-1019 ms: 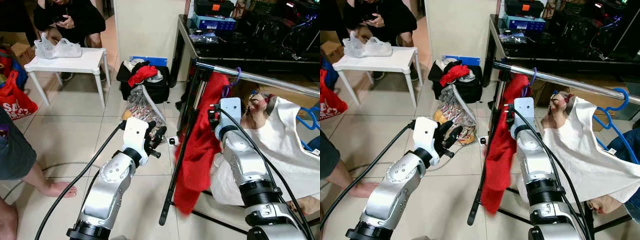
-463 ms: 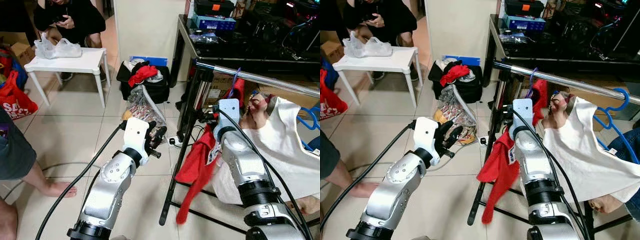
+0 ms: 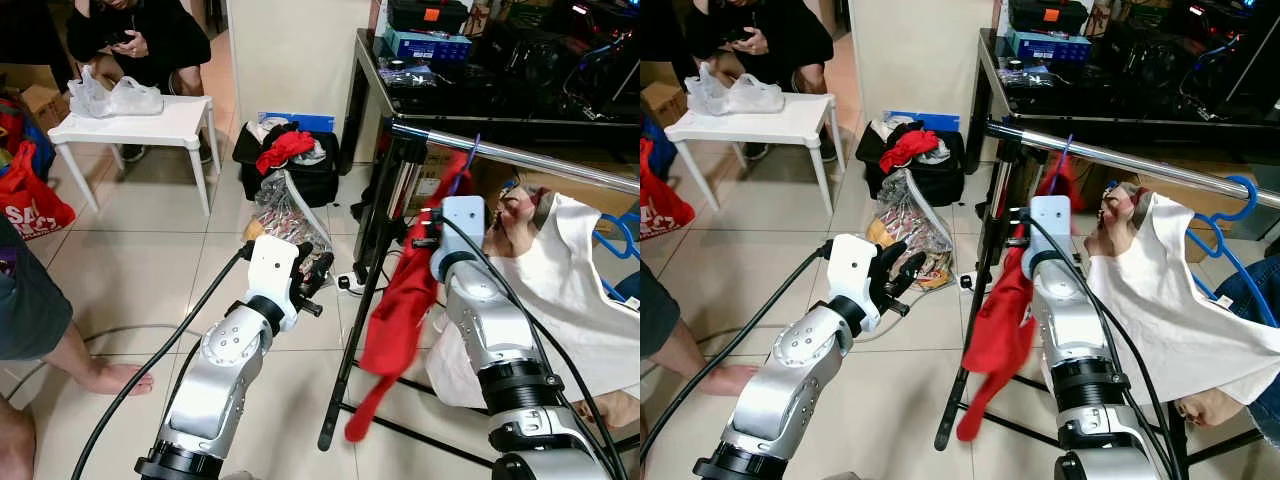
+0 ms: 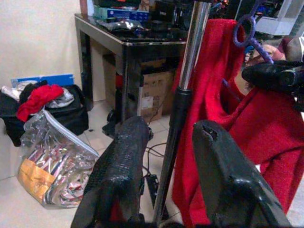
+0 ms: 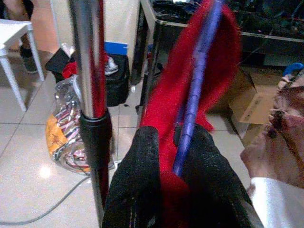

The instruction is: Hang hanger

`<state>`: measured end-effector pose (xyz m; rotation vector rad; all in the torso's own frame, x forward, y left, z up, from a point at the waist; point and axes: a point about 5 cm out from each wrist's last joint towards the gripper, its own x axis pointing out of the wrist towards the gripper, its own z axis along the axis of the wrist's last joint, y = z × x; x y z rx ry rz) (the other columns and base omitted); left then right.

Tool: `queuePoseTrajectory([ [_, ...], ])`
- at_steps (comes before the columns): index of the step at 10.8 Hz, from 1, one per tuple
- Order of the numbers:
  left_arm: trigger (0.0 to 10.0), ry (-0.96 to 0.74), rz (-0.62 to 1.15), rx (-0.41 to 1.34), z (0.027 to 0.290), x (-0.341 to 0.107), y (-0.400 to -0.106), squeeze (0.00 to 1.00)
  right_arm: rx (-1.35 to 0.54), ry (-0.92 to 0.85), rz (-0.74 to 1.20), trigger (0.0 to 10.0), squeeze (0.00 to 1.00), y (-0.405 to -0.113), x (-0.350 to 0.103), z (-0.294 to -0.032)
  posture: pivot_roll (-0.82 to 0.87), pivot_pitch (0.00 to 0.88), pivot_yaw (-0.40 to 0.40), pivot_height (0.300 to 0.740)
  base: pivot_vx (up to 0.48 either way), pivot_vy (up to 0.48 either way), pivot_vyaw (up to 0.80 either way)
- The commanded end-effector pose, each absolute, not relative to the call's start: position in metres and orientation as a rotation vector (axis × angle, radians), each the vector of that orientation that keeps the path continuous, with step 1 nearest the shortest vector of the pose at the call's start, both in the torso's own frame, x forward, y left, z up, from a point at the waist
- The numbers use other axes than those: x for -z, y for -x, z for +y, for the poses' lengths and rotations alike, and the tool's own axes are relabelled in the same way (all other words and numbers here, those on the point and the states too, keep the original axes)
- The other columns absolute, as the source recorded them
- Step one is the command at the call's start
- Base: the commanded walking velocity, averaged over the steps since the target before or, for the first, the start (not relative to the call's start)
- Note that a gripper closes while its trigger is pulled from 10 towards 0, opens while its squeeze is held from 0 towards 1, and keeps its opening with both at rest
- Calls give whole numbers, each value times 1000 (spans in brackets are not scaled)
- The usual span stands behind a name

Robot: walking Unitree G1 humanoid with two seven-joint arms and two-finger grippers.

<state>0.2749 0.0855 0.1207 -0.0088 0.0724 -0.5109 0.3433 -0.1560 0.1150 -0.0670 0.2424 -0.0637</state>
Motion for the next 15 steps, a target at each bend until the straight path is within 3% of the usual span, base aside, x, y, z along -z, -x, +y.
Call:
queuePoseTrajectory([
  [1, 10000, 12, 63, 516, 82, -122, -274, 0, 79, 54, 237, 4353, 0, -342, -118, -161, 21, 0, -58, 740, 0, 0, 0],
  [2, 10000, 12, 62, 518, 82, -122, -274, 0, 79, 51, 229, 9490, 0, -342, -119, -160, 21, 0, -60, 740, 0, 0, 0],
  [3, 10000, 15, 62, 516, 81, -122, -274, 0, 81, 62, 222, 10000, 0, -342, -121, -160, 20, 0, -66, 740, 0, 0, 0],
  [5, 10000, 19, 63, 515, 80, -121, -274, 0, 83, 64, 210, 10000, 0, -343, -125, -159, 18, 0, -67, 740, 0, 0, 0],
  [6, 10000, 19, 63, 516, 80, -121, -274, 0, 66, 63, 192, 2314, 0, -341, -126, -155, 18, 0, -67, 740, 0, 0, 0],
  [7, 10000, 18, 62, 516, 80, -121, -275, 0, 60, 58, 189, 0, 0, -340, -125, -153, 14, 0, -62, 740, 0, 0, 0],
  [8, 10000, 17, 62, 515, 80, -121, -275, 0, 57, 54, 188, 0, 0, -338, -125, -150, 15, 0, -61, 740, 0, 0, 0],
  [9, 10000, 16, 62, 514, 80, -121, -275, 0, 55, 43, 184, 6941, 0, -338, -125, -149, 15, 0, -61, 740, 0, 0, 0],
  [10, 10000, 15, 62, 514, 81, -121, -275, 0, 45, 21, 162, 10000, 0, -338, -129, -147, 15, 0, -57, 740, 0, 0, 0],
  [15, 10000, 13, 57, 507, 81, -122, -276, 0, 31, -91, 2, 10000, 0, -339, -159, -142, 21, 0, -60, 740, 0, 0, 0],
])
